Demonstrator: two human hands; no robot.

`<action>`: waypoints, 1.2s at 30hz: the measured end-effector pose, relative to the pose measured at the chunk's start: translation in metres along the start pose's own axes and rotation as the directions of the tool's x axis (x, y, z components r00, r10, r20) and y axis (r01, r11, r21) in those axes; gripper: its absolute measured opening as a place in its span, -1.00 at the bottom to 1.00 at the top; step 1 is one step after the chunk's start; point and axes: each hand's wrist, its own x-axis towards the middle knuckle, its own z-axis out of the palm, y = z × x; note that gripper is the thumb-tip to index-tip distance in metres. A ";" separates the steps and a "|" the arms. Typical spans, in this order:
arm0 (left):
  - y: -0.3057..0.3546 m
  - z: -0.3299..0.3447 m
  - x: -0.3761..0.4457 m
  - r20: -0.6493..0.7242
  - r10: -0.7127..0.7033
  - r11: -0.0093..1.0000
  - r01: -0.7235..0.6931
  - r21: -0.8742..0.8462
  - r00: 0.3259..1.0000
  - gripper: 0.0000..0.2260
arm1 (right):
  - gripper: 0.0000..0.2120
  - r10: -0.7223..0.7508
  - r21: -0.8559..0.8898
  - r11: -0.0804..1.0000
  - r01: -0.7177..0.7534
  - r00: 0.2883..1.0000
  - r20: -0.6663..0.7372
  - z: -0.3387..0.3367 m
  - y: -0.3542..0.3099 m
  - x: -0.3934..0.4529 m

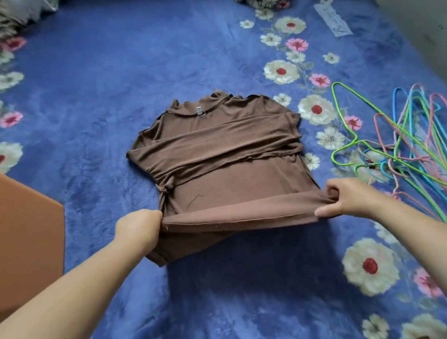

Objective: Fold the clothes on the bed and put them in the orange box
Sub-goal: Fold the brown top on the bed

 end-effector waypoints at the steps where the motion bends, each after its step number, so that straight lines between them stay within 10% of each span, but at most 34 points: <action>1: -0.003 -0.005 0.004 -0.003 -0.017 1.000 0.017 0.010 1.000 -0.79 | -0.53 -0.037 -0.208 0.977 0.054 0.996 0.084 -0.002 -0.005 0.006; 5: -0.011 -0.013 0.017 0.031 -0.080 0.997 0.079 0.023 0.996 -0.80 | -0.65 -0.092 -0.398 0.909 0.124 0.991 0.100 -0.008 -0.014 0.019; 9: -0.018 -0.023 0.032 0.021 -0.143 0.990 0.143 0.021 0.989 -0.81 | -0.70 0.005 -0.100 0.995 -0.013 0.997 -0.074 -0.022 -0.008 0.045; 15: -0.027 -0.043 0.055 0.015 -0.187 0.982 0.187 0.010 0.982 -0.81 | -0.88 0.156 -0.169 0.958 -0.230 0.919 -0.362 -0.038 0.016 0.080; 24: -0.053 -0.072 0.103 -0.029 -0.258 0.955 0.250 -0.160 0.966 -0.81 | -0.75 0.570 0.696 0.546 -0.467 0.815 0.099 -0.102 -0.026 0.143; 30: -0.080 -0.102 0.163 0.005 -0.364 0.869 0.342 -0.359 0.931 -0.78 | -0.74 0.520 0.897 0.281 -0.341 0.840 0.157 -0.140 -0.078 0.195; 36: -0.097 -0.116 0.209 0.004 -0.345 0.910 0.335 -0.244 0.939 -0.78 | -0.74 0.539 0.911 0.276 -0.306 0.834 0.117 -0.152 -0.105 0.251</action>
